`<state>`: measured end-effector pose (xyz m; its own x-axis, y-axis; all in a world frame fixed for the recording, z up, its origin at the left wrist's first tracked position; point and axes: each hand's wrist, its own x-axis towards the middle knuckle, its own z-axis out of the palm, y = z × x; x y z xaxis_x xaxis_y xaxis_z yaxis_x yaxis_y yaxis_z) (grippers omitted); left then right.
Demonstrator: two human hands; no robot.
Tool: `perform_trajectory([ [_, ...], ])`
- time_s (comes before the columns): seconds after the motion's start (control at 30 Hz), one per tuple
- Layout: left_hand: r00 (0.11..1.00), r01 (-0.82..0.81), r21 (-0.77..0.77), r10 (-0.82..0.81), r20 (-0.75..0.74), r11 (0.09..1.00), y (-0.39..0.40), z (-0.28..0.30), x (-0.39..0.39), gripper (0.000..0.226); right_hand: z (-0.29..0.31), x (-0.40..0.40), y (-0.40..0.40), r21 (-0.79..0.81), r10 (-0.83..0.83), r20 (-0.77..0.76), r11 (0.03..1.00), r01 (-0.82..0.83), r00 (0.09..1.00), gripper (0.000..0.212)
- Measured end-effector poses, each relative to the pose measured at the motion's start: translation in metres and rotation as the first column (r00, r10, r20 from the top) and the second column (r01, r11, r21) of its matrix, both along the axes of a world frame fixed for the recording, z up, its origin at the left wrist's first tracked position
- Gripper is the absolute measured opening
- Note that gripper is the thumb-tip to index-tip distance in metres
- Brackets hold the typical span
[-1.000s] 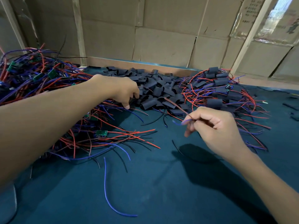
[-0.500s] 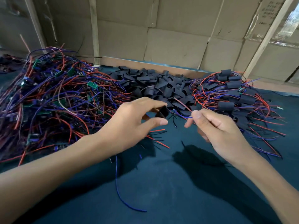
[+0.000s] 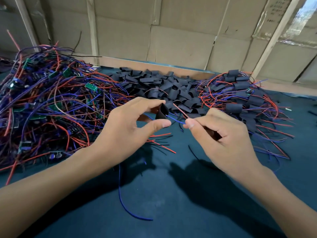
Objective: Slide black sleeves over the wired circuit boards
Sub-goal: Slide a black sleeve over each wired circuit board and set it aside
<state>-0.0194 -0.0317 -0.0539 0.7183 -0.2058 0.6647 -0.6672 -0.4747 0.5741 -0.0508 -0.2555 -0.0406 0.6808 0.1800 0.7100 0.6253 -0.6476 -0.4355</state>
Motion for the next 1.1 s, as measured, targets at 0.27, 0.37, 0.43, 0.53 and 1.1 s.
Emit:
perform_trajectory([
  [0.27,0.996,-0.024,0.155,0.010,0.092,0.988,0.0035,0.0009,-0.0008,0.049,-0.0036,0.0034,-0.0048,-0.275,0.003,0.275,0.958,0.076,0.961,0.025],
  [0.37,0.994,-0.029,0.142,0.014,0.108,0.989,0.0019,0.0004,-0.0013,0.048,-0.0035,0.0045,-0.0064,-0.315,-0.003,0.359,0.941,0.124,0.933,0.026],
  [0.43,0.994,-0.038,0.129,0.025,0.108,0.991,0.0014,-0.0002,-0.0019,0.047,-0.0017,0.0040,-0.0058,-0.315,-0.046,0.430,0.928,0.198,0.902,0.028],
  [0.53,0.993,-0.064,0.148,0.048,0.107,0.987,0.0021,-0.0009,-0.0024,0.045,-0.0005,0.0040,-0.0040,-0.333,-0.083,0.487,0.903,0.272,0.869,0.030],
  [1.1,0.961,-0.081,0.253,0.008,0.276,0.964,0.0089,0.0007,0.0006,0.047,-0.0003,-0.0019,-0.0016,-0.198,0.098,-0.049,0.975,-0.105,0.994,0.021],
])
